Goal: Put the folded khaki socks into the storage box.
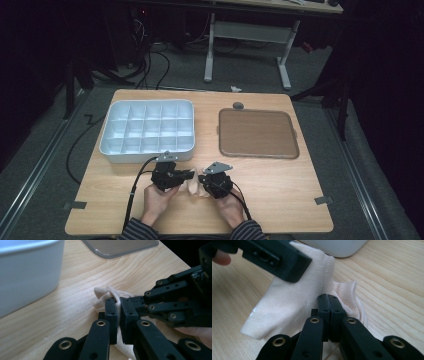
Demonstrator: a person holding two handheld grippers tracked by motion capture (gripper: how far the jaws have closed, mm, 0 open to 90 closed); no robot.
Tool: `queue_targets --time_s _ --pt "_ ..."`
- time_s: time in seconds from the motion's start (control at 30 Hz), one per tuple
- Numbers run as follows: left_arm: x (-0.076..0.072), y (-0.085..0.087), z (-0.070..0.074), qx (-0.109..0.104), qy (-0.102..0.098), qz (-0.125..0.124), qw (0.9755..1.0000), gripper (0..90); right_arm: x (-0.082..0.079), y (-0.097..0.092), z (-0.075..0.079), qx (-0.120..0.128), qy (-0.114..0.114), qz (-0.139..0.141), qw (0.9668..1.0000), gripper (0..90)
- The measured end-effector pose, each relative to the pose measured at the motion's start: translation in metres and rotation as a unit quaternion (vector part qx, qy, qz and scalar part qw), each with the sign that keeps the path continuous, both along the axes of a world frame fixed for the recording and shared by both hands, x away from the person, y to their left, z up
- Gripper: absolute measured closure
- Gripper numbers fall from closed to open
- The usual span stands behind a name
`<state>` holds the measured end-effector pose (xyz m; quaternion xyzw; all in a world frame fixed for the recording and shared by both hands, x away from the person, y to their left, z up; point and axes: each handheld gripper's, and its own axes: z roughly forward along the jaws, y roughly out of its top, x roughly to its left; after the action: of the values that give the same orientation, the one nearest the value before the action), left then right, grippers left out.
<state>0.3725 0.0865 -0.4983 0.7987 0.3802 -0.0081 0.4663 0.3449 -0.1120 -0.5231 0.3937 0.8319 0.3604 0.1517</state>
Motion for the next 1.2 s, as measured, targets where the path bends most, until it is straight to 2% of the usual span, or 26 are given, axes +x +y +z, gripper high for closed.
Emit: queue_targets --time_s 0.23,0.43,0.57,0.63,0.73,0.83,0.93,1.1,1.2 --pt "0.005 -0.003 0.008 0.011 -0.018 -0.014 0.9997 87.9 0.003 0.005 -0.002 0.005 -0.002 0.008 1.0 89.8" --pt "0.01 -0.001 0.005 0.003 -0.012 -0.017 0.9998 88.4 0.005 0.011 -0.002 0.006 0.0 0.013 0.9999 89.8" --pt "0.011 0.0 0.005 0.006 -0.009 -0.013 0.9999 88.4 0.008 0.014 -0.002 0.006 0.003 0.021 0.9998 89.4" --pt "0.011 0.002 0.005 0.01 -0.008 -0.012 0.9998 88.4 0.007 0.013 0.0 0.014 0.003 0.019 0.9997 83.5" --pt "0.011 0.004 0.005 0.013 -0.007 -0.009 0.9999 88.4 0.003 0.005 0.008 0.025 -0.008 0.012 0.9996 78.1" --pt "0.01 0.004 0.004 0.015 -0.005 -0.009 0.9998 88.4 -0.004 -0.006 0.018 0.038 -0.034 -0.006 0.9987 74.6" --pt "0.009 0.003 0.004 0.015 -0.006 -0.008 0.9998 88.4 -0.01 -0.018 0.025 0.034 -0.048 -0.024 0.998 72.8" --pt "0.009 0.002 0.004 0.013 -0.006 -0.008 0.9999 88.4 -0.014 -0.03 0.018 0.032 -0.033 -0.038 0.9982 68.0" --pt "0.008 0.001 0.005 0.013 -0.007 -0.008 0.9999 88.4 -0.013 -0.03 0.012 0.042 -0.016 -0.041 0.9981 67.2"
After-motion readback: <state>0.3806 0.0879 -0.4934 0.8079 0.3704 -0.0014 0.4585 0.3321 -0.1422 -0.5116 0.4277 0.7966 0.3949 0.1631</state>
